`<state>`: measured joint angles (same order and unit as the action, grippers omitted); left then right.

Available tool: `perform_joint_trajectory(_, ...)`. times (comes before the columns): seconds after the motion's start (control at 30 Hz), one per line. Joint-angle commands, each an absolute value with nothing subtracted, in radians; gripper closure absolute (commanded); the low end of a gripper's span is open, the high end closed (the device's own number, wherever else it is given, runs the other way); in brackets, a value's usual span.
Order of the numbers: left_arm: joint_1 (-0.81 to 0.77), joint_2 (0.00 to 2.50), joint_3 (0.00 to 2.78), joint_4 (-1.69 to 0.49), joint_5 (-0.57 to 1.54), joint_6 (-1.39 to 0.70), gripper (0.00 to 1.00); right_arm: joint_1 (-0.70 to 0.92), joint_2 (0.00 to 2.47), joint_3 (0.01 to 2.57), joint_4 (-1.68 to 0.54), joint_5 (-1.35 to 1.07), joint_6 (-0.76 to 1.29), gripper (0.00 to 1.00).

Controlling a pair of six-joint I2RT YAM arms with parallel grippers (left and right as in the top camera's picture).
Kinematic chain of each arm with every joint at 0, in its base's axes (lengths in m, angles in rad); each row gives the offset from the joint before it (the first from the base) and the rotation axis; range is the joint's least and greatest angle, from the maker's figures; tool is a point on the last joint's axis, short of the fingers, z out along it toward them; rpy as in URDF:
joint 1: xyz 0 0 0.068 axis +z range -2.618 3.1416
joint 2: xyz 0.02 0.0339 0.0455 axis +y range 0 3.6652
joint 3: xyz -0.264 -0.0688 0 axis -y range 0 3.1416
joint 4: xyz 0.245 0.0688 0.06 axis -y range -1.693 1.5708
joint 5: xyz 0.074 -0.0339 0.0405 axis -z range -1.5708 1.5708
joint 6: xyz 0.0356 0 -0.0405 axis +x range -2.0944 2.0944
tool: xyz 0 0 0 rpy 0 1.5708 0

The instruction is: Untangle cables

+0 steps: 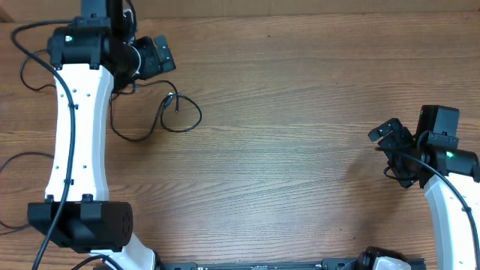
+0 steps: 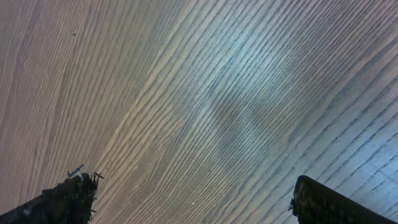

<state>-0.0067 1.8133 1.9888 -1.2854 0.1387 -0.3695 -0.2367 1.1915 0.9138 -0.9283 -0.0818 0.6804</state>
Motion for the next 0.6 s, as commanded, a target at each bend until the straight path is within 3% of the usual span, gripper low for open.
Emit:
perform_joint_trajectory(0.0, -0.022, 1.812, 1.900, -1.257, 0.094, -0.479, 0.00, -0.242, 1.192, 0.916, -0.924, -0.084, 0.683, 0.00)
perform_joint_trajectory(0.1, -0.082, 1.812, 1.703, -1.065, 0.056, -0.340, 0.00, -0.242, 1.192, 0.916, -0.922, -0.084, 0.683, 0.00)
perform_joint_trajectory(0.3, -0.125, 1.812, 1.497, -0.888, -0.191, -0.150, 0.01, -0.242, 1.192, 0.916, -0.933, -0.084, 0.683, 0.00)
perform_joint_trajectory(0.57, -0.115, 1.812, 1.257, -0.598, -0.317, -0.137, 0.00, -0.242, 1.192, 0.916, -0.936, -0.086, 0.684, 0.00)
